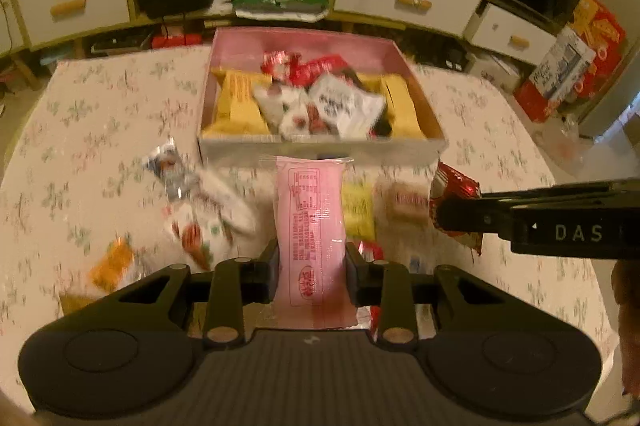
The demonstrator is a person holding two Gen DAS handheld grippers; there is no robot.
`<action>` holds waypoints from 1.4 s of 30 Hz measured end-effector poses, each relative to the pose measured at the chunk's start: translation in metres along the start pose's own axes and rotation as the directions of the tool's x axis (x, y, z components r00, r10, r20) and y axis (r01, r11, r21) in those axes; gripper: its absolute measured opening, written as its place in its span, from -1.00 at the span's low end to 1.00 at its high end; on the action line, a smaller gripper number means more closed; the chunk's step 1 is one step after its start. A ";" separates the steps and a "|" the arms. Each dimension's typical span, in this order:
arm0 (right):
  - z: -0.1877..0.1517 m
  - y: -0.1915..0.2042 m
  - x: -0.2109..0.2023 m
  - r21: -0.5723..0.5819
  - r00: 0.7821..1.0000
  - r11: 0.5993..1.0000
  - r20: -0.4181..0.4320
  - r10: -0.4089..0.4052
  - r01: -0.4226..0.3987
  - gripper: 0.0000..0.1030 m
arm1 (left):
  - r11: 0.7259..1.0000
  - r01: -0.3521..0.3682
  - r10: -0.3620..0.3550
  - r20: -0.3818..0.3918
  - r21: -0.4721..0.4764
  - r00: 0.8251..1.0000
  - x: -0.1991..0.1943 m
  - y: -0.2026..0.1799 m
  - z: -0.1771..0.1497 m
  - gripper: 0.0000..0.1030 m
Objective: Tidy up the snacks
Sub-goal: 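Carry the pink packet and red candy packet into the box and release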
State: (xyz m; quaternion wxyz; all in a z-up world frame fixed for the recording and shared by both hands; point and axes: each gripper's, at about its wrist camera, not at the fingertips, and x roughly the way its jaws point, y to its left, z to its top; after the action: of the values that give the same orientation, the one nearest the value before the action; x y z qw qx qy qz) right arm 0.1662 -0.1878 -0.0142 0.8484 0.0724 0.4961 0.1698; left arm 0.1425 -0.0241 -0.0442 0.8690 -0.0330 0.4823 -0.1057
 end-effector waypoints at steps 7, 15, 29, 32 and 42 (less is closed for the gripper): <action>0.036 -0.020 0.008 0.071 0.996 0.997 0.085 0.010 -0.016 -0.39 | 0.994 0.038 -0.030 0.085 -0.098 0.996 0.012 0.012 0.048 -0.28; 0.070 -0.038 0.024 0.116 0.990 0.992 0.136 0.027 -0.043 -0.39 | 0.979 0.100 -0.073 0.157 -0.177 0.985 0.029 0.036 0.088 -0.28; 0.105 -0.068 0.058 0.168 0.990 0.985 0.137 0.015 -0.038 -0.38 | 0.983 0.066 -0.052 0.084 -0.170 0.995 0.077 0.057 0.130 -0.28; 0.108 -0.064 0.063 0.150 0.990 0.987 0.137 0.028 -0.049 -0.38 | 0.993 -0.003 0.007 0.033 -0.122 0.999 0.097 0.050 0.135 -0.28; 0.116 -0.040 0.092 0.102 0.990 0.990 0.115 0.084 -0.095 -0.38 | 0.996 -0.091 0.091 -0.006 -0.014 0.996 0.123 0.049 0.148 -0.21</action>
State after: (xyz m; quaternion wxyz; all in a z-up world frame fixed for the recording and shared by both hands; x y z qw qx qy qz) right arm 0.3170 -0.1871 -0.0430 0.8610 0.1494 0.4530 0.1766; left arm 0.3383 -0.0094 -0.0750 0.8713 -0.0170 0.4864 -0.0626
